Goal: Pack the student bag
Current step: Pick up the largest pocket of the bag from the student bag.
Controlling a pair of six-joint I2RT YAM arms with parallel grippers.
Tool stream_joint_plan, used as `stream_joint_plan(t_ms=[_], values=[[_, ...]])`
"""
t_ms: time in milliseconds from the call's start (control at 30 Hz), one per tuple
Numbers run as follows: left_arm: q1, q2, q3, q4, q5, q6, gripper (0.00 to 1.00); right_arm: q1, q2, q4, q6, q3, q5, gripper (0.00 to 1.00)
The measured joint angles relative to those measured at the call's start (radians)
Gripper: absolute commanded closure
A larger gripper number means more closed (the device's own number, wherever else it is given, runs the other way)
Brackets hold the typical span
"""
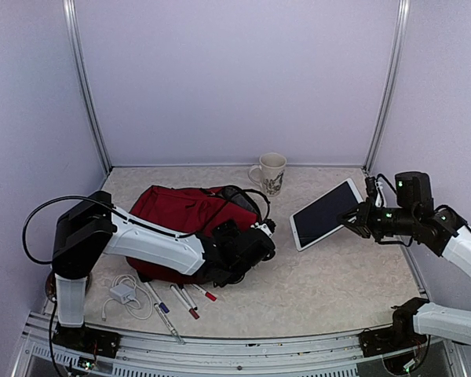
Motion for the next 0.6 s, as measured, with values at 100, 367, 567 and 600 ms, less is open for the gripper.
stream_joint_plan(t_ms=[100,367,567,600], values=[[0.001,-0.01,-0.013,0.012,-0.009,-0.004,0.58,0.0,0.01,0.002,0.0,0.0,-0.007,1.0],[0.059,-0.255,-0.205,0.119,0.252,-0.092,1.0,0.0,0.071,0.069,0.023,-0.009,-0.05,1.0],[0.106,-0.38,-0.259,0.199,0.354,-0.137,1.0,0.066,0.16,0.311,0.141,-0.087,-0.035,1.0],[0.107,-0.389,-0.261,0.204,0.36,-0.143,1.0,0.088,0.189,0.351,0.161,-0.092,-0.028,1.0]])
